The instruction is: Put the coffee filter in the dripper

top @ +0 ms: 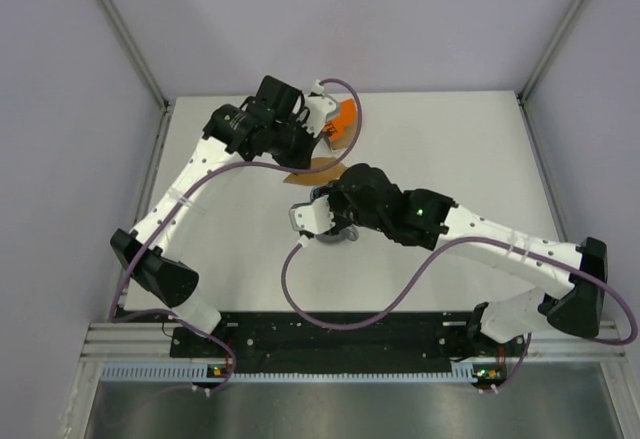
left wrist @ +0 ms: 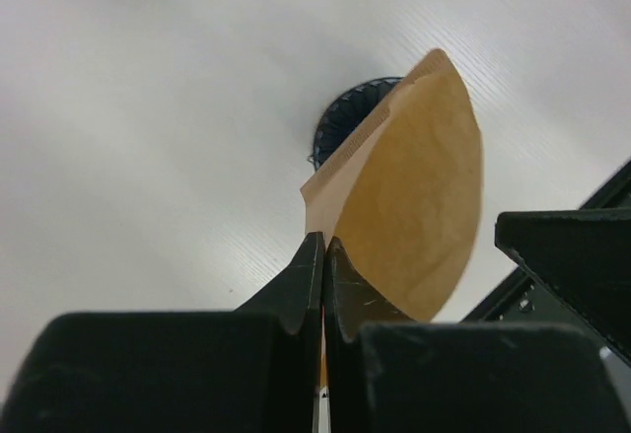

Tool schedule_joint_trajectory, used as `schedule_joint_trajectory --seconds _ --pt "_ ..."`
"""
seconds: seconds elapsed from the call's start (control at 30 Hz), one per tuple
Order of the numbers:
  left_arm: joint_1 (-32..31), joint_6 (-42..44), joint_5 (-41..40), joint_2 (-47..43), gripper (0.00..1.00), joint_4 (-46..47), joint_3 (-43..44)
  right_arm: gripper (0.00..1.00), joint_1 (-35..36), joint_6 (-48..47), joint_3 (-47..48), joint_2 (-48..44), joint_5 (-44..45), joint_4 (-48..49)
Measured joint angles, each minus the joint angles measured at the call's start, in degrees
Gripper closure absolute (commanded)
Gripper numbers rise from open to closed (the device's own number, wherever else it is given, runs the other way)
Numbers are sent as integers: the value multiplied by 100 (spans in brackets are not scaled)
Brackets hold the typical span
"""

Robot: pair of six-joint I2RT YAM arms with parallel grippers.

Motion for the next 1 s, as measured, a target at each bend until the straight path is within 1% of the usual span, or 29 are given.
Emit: schedule_joint_trajectory --seconds 0.03,0.1,0.2,0.27,0.33,0.43,0.53,0.63,0.7,0.8,0.9,1.0 --pt "0 -85 -197 -4 100 90 -26 32 0 133 -81 -2 28 133" --pt "2 -286 -560 -44 100 323 -109 25 -35 535 -214 -28 63 431" --pt "2 -621 -1091 -144 100 643 -177 19 -153 1460 -236 -81 50 826" --pt "2 -868 -1427 -219 100 796 -175 18 -374 2310 -234 -199 -26 1110" --pt "2 -1119 -1764 -289 100 933 -175 18 -734 3283 -227 -345 -127 1368" --pt "2 -1458 -2208 -341 100 1080 -173 18 -1497 5110 -208 -525 -315 1727" --pt "2 -1681 -2463 -341 100 1165 -173 18 -2096 6813 -74 -481 -435 1884" --pt "2 -1856 -2634 -341 100 1228 -173 18 -2205 8019 96 -249 -527 2015" --pt "2 -1937 -2688 -341 100 1244 -173 19 -2190 8660 208 0 -682 2157" --pt "2 -1980 -2730 -341 100 1285 -175 22 -2188 9344 380 431 -835 2330" --pt "2 -1996 -2752 -341 100 1331 -188 24 -2205 9777 514 815 -953 2441" --pt "2 -1980 -2728 -341 100 1397 -236 28 -2221 10102 605 1119 -1115 2575"
